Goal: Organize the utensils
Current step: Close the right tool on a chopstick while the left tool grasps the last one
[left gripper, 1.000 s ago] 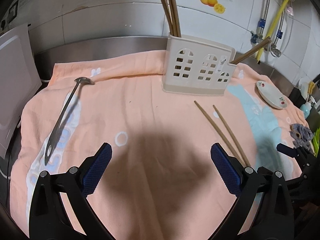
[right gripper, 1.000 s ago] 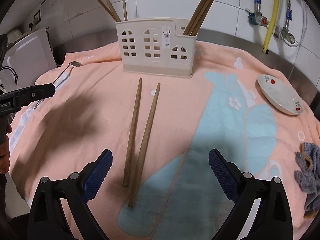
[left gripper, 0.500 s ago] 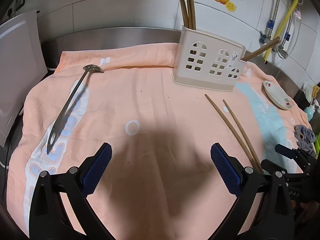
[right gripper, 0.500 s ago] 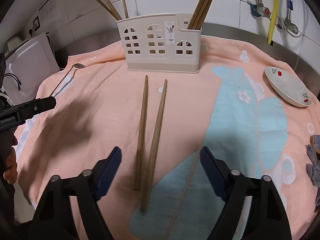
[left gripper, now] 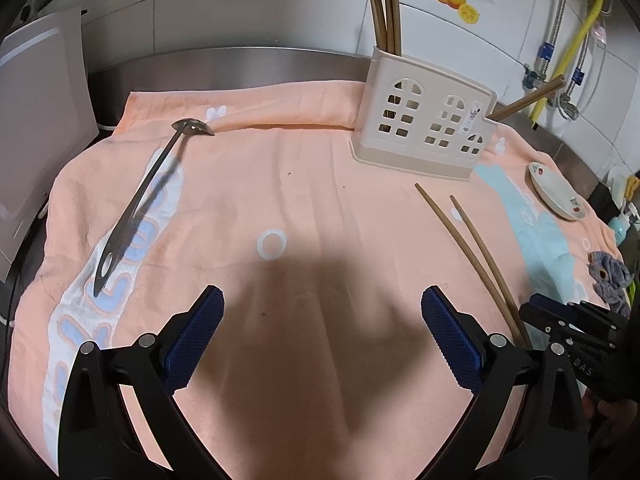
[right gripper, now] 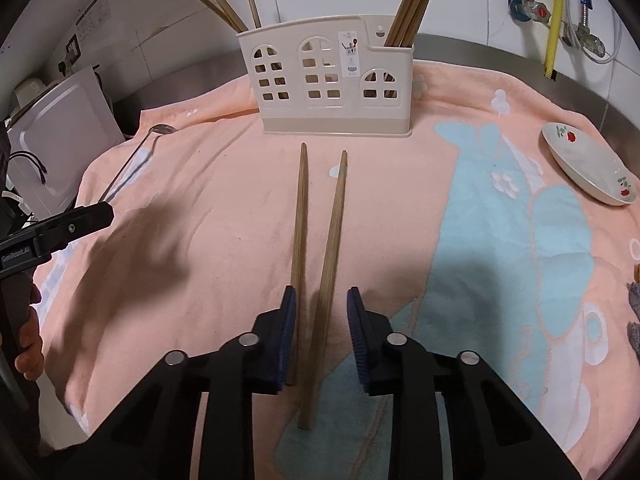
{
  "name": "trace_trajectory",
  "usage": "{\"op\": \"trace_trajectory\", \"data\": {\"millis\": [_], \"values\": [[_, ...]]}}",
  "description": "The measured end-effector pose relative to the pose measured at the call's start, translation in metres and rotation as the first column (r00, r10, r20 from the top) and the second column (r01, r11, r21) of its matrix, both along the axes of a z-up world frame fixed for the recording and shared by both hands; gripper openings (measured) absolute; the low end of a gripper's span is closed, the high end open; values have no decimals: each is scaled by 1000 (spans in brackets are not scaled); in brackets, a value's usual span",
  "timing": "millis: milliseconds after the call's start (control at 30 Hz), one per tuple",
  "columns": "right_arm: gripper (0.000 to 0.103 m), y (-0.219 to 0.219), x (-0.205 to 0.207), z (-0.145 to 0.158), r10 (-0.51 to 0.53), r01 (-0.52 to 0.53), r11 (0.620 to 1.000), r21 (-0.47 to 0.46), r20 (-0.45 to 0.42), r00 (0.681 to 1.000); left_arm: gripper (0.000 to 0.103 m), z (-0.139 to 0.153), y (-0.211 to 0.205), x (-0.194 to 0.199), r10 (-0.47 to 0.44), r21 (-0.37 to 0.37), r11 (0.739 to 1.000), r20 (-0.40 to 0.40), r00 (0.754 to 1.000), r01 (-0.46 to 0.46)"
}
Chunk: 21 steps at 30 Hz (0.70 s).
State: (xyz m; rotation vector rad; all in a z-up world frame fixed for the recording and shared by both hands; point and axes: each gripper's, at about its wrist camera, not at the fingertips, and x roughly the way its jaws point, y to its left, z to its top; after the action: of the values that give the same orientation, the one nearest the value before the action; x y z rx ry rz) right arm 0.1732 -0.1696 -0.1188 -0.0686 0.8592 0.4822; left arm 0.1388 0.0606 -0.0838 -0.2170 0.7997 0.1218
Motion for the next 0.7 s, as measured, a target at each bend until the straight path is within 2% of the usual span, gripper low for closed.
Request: {"op": "trace_trajectory", "data": {"millis": [167,567,700], "values": [[10,3,3,-4,4,-4,1000,-4,-11,1000,98,-1,-2,-1,-6,-3,1000,-2,1000,6],[9,7,6,-15,-1,0,999,-35,-17,1000,98,-3,-19,2,-44,3,999,-11,999,44],[7,3,5,-15,-6,5,1000,-20,-13,1000,98,-4,-28,3,-61,5,998,-18,998,61]]}}
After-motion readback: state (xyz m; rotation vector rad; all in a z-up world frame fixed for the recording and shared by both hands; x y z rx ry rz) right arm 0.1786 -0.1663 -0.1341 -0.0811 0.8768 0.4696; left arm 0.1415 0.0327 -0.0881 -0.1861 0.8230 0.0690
